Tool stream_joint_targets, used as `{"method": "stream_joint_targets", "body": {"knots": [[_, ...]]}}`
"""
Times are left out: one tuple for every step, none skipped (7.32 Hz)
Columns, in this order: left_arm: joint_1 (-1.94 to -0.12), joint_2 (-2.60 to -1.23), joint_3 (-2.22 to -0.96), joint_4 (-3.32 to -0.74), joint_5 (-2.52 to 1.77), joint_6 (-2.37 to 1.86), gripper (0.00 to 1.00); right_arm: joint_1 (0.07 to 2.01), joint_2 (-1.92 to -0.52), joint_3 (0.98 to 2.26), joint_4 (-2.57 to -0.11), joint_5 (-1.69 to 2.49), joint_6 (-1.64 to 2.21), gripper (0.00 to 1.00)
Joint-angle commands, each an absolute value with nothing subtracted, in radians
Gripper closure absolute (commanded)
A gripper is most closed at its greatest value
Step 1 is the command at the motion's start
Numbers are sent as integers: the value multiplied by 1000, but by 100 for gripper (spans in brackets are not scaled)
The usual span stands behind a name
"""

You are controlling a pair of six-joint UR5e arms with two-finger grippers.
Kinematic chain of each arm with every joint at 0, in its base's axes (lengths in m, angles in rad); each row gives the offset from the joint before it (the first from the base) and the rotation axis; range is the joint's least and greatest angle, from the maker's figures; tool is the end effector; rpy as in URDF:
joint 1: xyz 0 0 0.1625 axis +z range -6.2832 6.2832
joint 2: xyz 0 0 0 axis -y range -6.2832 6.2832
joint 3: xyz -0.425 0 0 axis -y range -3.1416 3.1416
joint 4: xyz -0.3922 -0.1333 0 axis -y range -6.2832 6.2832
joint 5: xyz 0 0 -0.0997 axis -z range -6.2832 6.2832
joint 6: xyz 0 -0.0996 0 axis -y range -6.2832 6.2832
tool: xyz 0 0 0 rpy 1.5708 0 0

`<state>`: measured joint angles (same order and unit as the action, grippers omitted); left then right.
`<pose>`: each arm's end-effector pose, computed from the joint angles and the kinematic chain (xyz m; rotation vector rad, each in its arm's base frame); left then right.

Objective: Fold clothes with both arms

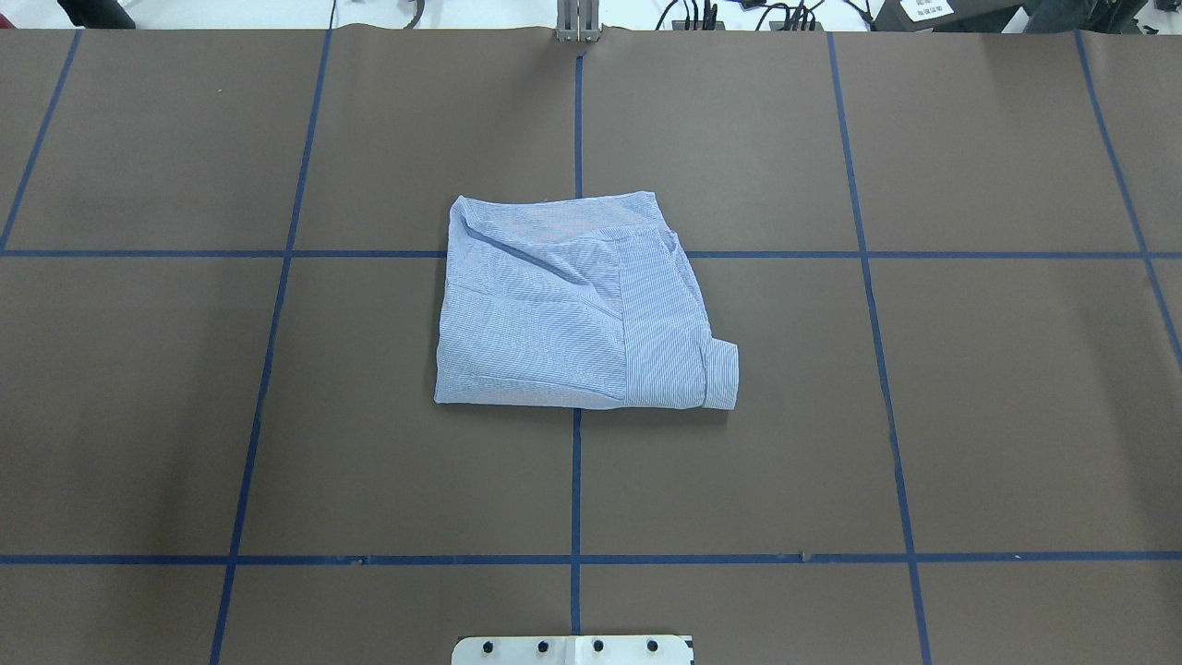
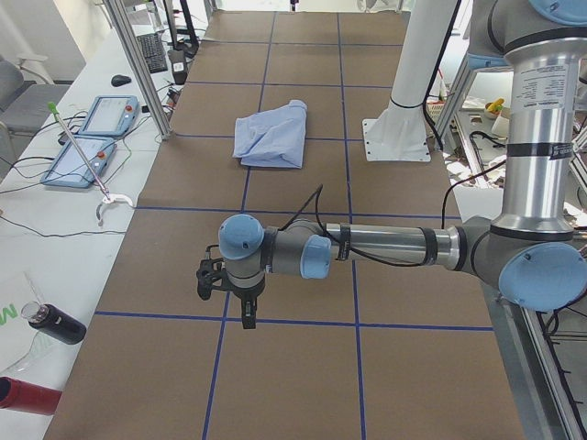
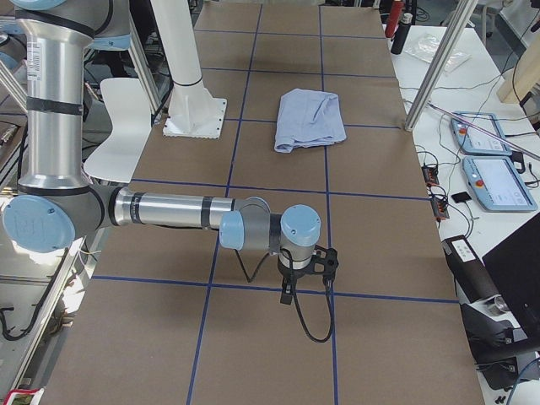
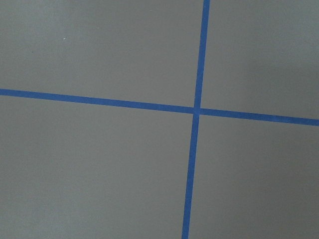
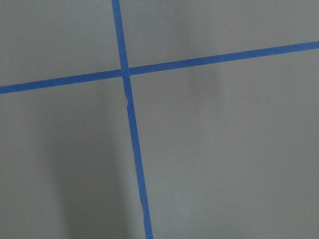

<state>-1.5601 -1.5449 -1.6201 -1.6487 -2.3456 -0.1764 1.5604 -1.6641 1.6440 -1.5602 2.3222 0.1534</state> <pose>-0.0584 -0.4881 0.6389 0.0235 0.7802 -0.1180 0.0606 -0.4522 0.6673 -0.0705 -0.7488 0.1398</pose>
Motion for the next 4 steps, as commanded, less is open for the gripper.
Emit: {"method": "stream_joint_targets", "body": {"knots": [[-1560,-1545,-1617,-1649,-2349,-176,0,1560,-1661,1644,-1557,2322,153,0],[-1560,-1545,-1617,-1649,-2349,-175,0,1560,-1657,1652,-1555,2336,153,0],[-1560,-1545,-1617,-1651,-2350,-175,0,1560,-1654,1651,-1555,2345,153,0],[-1560,-1545,-1617,-1651,-2350,-173,0,1560,-1654,1652,-1554,2345,153,0]]}}
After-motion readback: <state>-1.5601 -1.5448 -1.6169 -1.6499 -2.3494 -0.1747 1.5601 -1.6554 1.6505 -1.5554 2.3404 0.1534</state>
